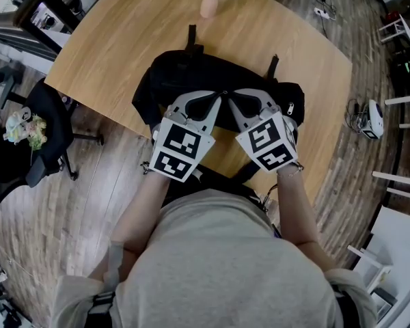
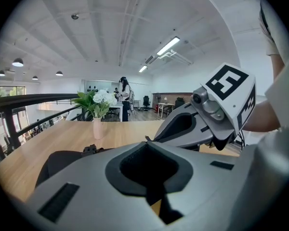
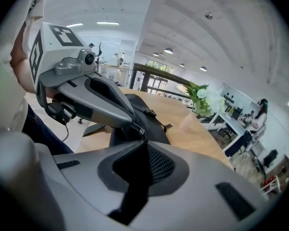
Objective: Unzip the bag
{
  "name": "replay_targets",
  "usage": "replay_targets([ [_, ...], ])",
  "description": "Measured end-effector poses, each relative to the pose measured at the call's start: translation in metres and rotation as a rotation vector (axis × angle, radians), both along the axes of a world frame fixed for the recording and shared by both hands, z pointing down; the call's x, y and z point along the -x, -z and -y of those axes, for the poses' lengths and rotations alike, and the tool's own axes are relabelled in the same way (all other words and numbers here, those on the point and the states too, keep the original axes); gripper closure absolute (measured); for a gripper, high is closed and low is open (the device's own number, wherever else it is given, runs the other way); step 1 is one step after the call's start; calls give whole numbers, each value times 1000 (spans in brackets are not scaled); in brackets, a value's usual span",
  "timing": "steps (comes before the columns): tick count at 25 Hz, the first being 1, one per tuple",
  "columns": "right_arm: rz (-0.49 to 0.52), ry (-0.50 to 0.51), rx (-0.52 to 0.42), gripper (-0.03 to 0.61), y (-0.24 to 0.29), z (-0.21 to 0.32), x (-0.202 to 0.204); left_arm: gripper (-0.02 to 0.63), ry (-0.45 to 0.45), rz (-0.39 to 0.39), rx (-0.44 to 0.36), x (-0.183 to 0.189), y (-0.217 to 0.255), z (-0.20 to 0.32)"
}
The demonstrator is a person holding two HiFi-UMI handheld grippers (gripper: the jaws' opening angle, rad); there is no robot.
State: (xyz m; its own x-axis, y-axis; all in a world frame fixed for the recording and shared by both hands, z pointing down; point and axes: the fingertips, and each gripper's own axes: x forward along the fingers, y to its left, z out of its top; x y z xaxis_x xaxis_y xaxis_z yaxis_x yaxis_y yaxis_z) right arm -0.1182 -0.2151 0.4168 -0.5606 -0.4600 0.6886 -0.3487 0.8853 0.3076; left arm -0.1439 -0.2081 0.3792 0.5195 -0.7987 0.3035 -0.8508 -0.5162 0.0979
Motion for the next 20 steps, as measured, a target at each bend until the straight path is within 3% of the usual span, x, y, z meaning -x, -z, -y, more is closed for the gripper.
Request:
replay_targets([
  [5,7,-19,3,546,-1,0,1,594,13,0,5,5,-2,0],
  [20,24,-106,1,549,-1,12,-4,592,106,20,35,64,-12,2],
])
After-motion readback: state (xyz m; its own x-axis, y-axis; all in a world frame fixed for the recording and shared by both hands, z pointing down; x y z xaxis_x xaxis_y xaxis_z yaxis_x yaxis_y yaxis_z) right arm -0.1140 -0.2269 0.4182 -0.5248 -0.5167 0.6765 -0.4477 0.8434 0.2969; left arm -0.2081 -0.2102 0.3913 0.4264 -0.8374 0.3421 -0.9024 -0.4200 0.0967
